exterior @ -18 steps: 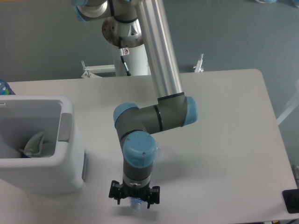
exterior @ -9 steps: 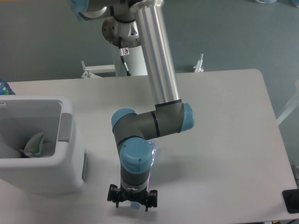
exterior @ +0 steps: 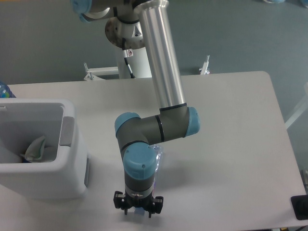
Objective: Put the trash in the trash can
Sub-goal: 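Close the gripper around the bottle's cap end, then lift the bottle and carry it over the white bin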
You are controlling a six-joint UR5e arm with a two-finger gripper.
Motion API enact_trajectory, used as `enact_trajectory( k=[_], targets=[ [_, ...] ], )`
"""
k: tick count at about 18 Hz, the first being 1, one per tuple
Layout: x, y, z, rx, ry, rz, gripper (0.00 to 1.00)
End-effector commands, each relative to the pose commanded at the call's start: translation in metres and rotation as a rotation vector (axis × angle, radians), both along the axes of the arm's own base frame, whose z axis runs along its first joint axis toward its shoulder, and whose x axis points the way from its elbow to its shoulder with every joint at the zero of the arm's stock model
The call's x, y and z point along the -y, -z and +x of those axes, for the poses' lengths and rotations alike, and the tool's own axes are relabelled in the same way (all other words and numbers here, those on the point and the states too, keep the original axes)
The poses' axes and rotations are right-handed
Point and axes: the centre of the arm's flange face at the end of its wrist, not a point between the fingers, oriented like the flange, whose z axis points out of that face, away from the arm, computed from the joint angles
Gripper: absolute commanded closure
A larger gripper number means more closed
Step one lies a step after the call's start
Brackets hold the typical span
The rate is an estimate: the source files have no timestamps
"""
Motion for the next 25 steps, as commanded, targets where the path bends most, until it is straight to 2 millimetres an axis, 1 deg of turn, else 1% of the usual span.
enact_trajectory(
  k=[4, 6, 10, 12, 13, 16, 17, 18, 20, 21, 22, 23, 24, 25],
  targets=[
    [0.001, 0.001, 0.0, -0.004, 0.0, -0.007, 0.56],
    [0.001, 0.001, 0.001, -0.013, 0.002, -0.014, 0.68],
    [0.001, -0.001, 0.002, -0.015, 0.005, -0.012, 0.75],
    [0.002, -0.007, 0.0, -0.02, 0.005, -0.005, 0.75],
    [0.001, -0.013, 0.002, -0.025, 0.011, 0.0, 0.75],
    [0.004, -0.042, 0.0, -0.051, 0.01, 0.035, 0.76],
    [0.004, -0.058, -0.001, -0.064, 0.007, 0.054, 0.76],
    [0.008, -0.081, -0.006, -0.085, -0.006, 0.084, 0.76],
    [0.022, -0.134, -0.029, -0.113, -0.078, 0.167, 0.76],
    [0.026, -0.163, -0.035, -0.11, -0.122, 0.227, 0.76],
    [0.028, -0.197, -0.042, -0.109, -0.157, 0.301, 0.76],
    [0.035, -0.231, -0.054, -0.113, -0.196, 0.374, 0.76],
    [0.04, -0.261, -0.061, -0.103, -0.239, 0.452, 0.76],
    [0.039, -0.285, -0.061, -0.098, -0.273, 0.526, 0.76]
  ],
)
